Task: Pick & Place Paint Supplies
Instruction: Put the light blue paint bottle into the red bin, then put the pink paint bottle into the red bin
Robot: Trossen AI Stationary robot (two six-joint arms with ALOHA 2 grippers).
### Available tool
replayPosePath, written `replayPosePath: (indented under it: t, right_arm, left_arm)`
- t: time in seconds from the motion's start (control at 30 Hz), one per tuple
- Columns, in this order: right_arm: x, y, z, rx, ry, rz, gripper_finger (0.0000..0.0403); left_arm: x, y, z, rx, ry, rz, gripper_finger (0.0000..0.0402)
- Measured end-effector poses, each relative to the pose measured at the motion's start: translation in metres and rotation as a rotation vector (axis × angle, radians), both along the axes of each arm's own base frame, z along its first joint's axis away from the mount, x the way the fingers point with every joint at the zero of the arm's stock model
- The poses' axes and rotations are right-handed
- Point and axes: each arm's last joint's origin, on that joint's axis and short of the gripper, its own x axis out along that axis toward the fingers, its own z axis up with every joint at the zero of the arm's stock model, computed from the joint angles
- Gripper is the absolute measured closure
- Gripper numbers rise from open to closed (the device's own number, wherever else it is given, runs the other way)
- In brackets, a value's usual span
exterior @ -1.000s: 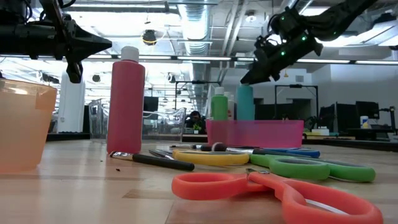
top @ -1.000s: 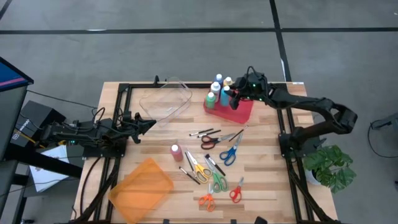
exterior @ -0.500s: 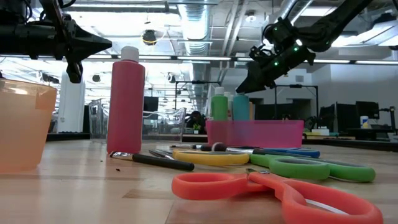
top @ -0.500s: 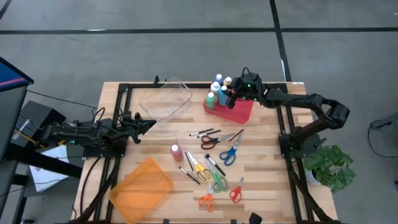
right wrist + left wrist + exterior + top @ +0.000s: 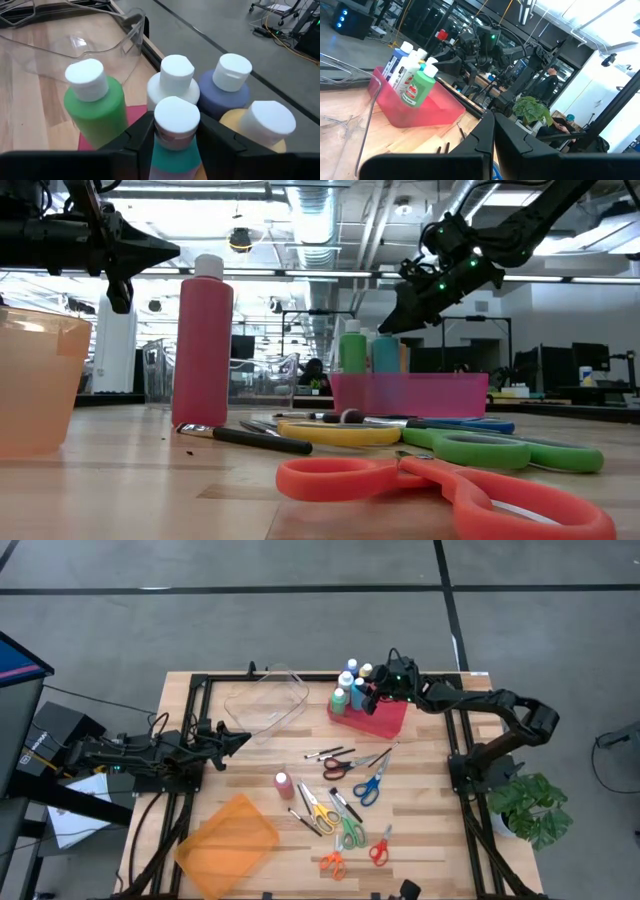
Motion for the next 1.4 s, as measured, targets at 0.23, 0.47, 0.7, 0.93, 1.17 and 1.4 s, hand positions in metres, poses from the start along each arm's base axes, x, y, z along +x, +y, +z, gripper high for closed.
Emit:
replayPosePath:
  t: [0.23, 0.47, 0.7, 0.93, 1.17, 1.4]
  right_arm:
    - [0.000, 0.000, 0.001, -0.004, -0.005, -0.002, 0.0244]
    - [0.000, 0.000, 0.001, -0.002, -0.002, -0.002, 0.0233]
    - [0.000, 0.000, 0.001, -0.011, 0.006, 0.004, 0.0200]
    - [-0.003, 0.002, 0.015, -0.056, -0.023, 0.014, 0.0164]
    - [-0.009, 0.013, 0.060, -0.145, -0.152, 0.046, 0.0163]
    - [0.009, 0.056, 0.091, -0.161, -0.270, 0.348, 0.0163]
  left_arm:
    - [0.000, 0.000, 0.000, 0.000, 0.000, 0.000, 0.0396]
    - [0.000, 0.000, 0.000, 0.000, 0.000, 0.000, 0.0396]
    - [0.000, 0.000, 0.000, 0.000, 0.000, 0.000, 0.0396]
    - [0.000, 0.000, 0.000, 0.000, 0.000, 0.000, 0.0396]
    - [0.000, 0.000, 0.000, 0.000, 0.000, 0.000, 0.0396]
    - [0.000, 0.000, 0.000, 0.000, 0.000, 0.000, 0.0396]
